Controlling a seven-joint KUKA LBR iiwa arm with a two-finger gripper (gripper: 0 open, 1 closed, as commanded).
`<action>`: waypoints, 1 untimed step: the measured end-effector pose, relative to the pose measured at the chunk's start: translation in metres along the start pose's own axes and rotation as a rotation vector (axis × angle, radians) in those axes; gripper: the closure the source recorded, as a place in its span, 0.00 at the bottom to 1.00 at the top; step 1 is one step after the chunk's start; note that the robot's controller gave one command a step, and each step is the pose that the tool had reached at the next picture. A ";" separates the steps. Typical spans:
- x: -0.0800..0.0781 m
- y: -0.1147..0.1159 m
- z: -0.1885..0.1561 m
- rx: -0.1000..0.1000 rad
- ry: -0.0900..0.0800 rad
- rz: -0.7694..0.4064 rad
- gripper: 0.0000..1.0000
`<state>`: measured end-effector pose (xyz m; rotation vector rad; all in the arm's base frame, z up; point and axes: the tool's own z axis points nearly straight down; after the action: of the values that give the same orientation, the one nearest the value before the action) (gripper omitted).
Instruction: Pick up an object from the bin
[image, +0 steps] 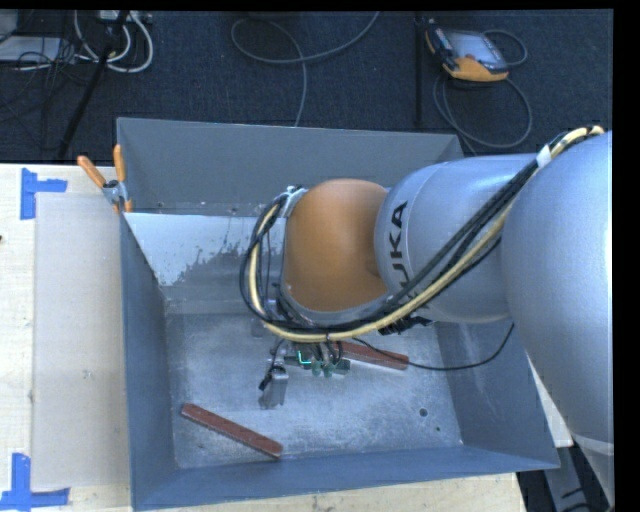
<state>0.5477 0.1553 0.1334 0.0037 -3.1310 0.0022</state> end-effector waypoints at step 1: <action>0.051 0.036 0.068 0.000 0.001 0.020 0.00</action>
Offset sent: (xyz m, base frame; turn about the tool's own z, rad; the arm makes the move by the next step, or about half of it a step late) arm -0.0475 0.0335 -0.0634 0.0240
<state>0.4961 0.1906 0.0658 -0.0274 -3.1303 0.0030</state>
